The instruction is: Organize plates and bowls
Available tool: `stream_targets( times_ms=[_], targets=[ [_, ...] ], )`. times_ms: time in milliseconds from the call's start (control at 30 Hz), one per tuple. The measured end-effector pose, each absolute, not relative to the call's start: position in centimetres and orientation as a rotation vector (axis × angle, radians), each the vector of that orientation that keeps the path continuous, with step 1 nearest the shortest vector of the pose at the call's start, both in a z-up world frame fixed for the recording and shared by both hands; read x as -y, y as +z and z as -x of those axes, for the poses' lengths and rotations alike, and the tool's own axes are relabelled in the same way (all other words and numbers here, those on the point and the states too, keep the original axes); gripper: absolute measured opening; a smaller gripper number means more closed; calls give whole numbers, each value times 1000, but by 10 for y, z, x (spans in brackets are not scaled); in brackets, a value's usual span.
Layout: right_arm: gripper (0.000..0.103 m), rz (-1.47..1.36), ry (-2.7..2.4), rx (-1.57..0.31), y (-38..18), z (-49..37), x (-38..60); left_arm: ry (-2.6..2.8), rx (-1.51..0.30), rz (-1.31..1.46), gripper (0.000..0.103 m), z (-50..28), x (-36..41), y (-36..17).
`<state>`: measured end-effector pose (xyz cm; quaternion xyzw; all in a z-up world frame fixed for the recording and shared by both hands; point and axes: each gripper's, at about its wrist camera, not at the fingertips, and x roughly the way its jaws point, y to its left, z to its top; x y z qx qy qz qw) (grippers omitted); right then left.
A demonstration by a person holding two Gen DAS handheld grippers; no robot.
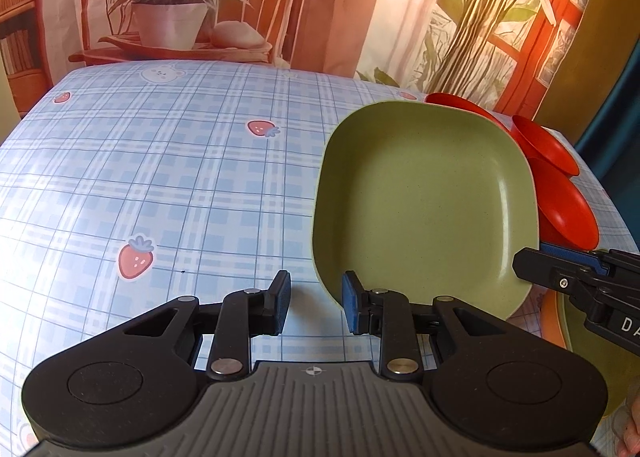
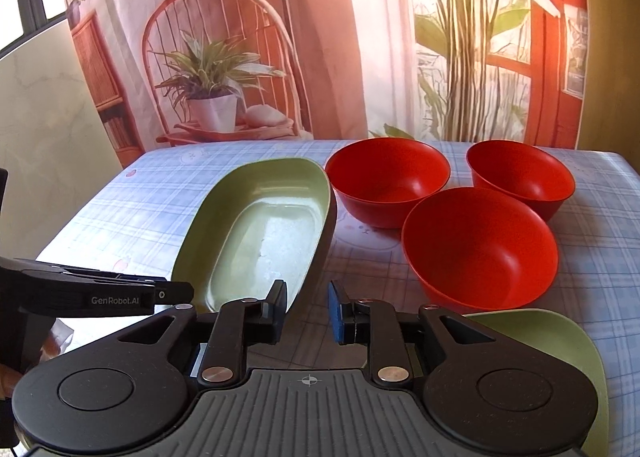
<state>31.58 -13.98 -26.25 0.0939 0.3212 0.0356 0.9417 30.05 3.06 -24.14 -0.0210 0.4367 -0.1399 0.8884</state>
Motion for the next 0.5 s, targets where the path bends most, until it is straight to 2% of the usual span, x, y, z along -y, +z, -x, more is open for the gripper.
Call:
stream_targets(
  times_ms=[100,200,267,500],
  targets=[
    [12,-186,88,-658,-266,-317,138,-296,-907,47,30,-301,-32,-242],
    [11,-172,96,-654,-267,-317,135,-295,-906,50,29,-302,-32,-243],
    [11,-172,110,-651,-267,-316,134,-318,-909,74,22,-302,-33,-242],
    [11,-179,109,-643,-265,-312,137,-340,-890,60,22,-291,-31,-232]
  ],
)
